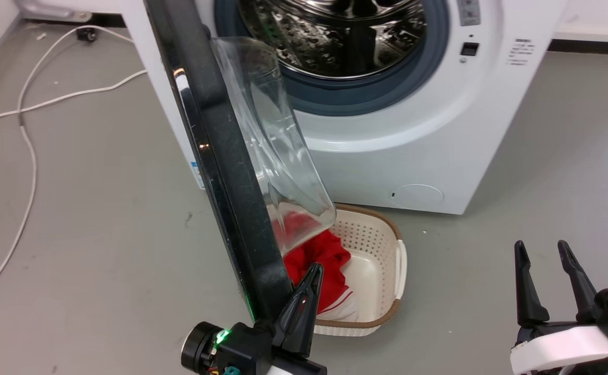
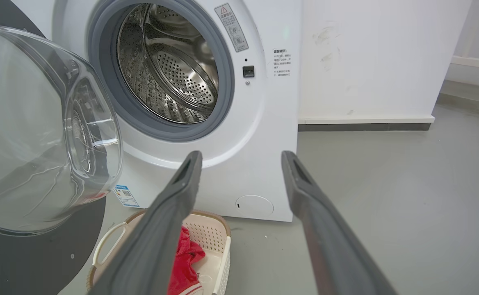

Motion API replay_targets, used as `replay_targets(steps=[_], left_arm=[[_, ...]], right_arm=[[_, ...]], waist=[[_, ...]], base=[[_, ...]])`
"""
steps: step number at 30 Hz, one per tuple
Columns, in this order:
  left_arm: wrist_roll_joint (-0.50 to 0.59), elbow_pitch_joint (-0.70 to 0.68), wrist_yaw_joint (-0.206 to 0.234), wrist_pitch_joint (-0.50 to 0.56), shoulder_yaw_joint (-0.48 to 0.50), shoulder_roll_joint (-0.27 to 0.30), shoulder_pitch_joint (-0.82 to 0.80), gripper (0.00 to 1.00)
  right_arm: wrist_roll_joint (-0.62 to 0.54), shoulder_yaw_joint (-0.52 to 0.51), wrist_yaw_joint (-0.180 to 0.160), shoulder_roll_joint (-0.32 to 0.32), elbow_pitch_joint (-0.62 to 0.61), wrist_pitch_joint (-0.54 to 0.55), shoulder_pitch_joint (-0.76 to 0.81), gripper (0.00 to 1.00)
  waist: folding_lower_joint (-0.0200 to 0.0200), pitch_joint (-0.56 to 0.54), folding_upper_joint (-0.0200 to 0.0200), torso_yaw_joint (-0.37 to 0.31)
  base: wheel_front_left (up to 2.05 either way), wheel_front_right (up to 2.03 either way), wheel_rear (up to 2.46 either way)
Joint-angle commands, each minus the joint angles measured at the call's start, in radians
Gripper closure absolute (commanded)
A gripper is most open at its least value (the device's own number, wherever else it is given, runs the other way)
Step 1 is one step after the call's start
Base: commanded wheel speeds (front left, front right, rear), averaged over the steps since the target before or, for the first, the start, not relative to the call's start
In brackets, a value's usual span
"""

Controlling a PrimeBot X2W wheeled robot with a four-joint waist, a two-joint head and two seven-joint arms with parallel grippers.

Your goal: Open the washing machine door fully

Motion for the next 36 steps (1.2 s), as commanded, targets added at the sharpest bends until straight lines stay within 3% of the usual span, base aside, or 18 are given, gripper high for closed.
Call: replay_targets(steps=[1, 11, 20, 28, 36], left_arm=[[0.006, -0.01, 0.016, -0.003, 0.018, 0.012, 0.006, 1.0], [-0.002, -0.047, 0.048, -0.004, 0.025, 0.018, 0.048, 1.0], [-0.024, -0.051, 0.081, -0.027, 0.093, 0.037, 0.064, 1.0], [-0.045, -0.02, 0.087, -0.044, 0.184, 0.082, 0.049, 1.0], [-0.097, 0.012, 0.07, -0.056, 0.318, 0.082, 0.009, 1.0]], right_arm=[[-0.003, 0.0, 0.0, 0.002, -0.004, 0.001, 0.003, 0.0], [-0.012, -0.009, 0.0, 0.002, -0.02, 0.016, 0.004, 0.0], [-0.025, -0.012, 0.0, 0.002, -0.037, 0.035, 0.004, 0.0], [-0.03, -0.012, 0.0, 0.002, -0.051, 0.051, 0.012, 0.0], [-0.05, -0.017, 0.0, 0.002, -0.085, 0.079, -0.006, 0.0]], waist=[[0.0, 0.004, 0.0, 0.028], [0.0, 0.015, 0.0, 0.152], [0.0, 0.015, 0.0, 0.263], [0.0, 0.015, 0.0, 0.299], [0.0, 0.064, 0.0, 0.307]], base=[[0.0, 0.0, 0.0], [0.0, 0.0, 0.0], [0.0, 0.0, 0.0], [0.0, 0.0, 0.0], [0.0, 0.0, 0.0]])
